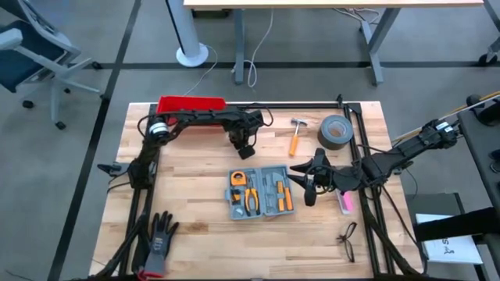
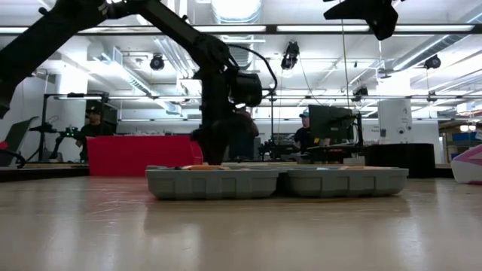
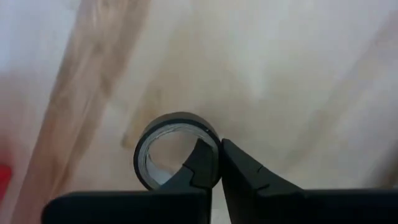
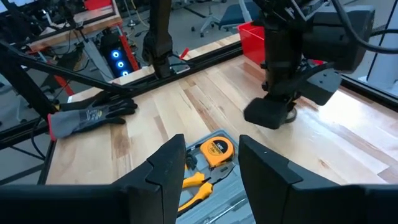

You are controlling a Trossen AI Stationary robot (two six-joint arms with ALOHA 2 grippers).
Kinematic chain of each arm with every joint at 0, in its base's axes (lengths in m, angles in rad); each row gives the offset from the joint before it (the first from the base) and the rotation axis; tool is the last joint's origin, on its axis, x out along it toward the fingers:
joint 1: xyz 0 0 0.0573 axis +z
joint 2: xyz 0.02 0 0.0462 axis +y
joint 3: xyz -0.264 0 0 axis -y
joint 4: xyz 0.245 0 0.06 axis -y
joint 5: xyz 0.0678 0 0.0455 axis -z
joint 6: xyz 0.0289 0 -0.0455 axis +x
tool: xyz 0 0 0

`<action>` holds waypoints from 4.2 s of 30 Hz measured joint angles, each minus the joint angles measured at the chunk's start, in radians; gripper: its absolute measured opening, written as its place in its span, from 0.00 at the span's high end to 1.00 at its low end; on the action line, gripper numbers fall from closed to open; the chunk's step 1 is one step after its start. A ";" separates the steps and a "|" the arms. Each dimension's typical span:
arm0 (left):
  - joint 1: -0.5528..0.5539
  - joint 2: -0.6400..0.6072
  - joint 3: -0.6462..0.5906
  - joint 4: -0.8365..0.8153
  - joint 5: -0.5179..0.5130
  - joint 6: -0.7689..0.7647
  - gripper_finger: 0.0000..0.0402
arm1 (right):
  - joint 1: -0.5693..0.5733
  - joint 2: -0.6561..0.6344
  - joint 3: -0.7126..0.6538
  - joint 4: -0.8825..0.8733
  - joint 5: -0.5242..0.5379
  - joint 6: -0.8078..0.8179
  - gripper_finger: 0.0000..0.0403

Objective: Prefit tool cases
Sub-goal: Put the electrical tape into the gray toolbox

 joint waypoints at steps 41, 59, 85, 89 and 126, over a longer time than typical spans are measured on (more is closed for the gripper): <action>-0.602 -0.112 -0.001 -0.032 0.173 -0.311 0.98 | 0.002 0.000 -0.009 0.001 0.007 -0.009 0.69; -0.625 -0.088 -0.159 0.145 0.238 -0.371 0.98 | 0.013 -0.001 -0.009 0.011 0.007 -0.009 0.68; -0.634 -0.119 -0.092 0.037 0.200 -0.316 0.57 | 0.015 -0.001 -0.009 0.023 0.004 -0.009 0.67; -0.636 -0.118 -0.100 0.042 0.155 -0.289 0.57 | 0.016 -0.001 -0.009 0.024 0.004 -0.008 0.68; -0.688 -0.128 -0.120 0.103 0.124 0.121 0.55 | 0.020 -0.001 -0.009 0.047 -0.001 -0.009 0.70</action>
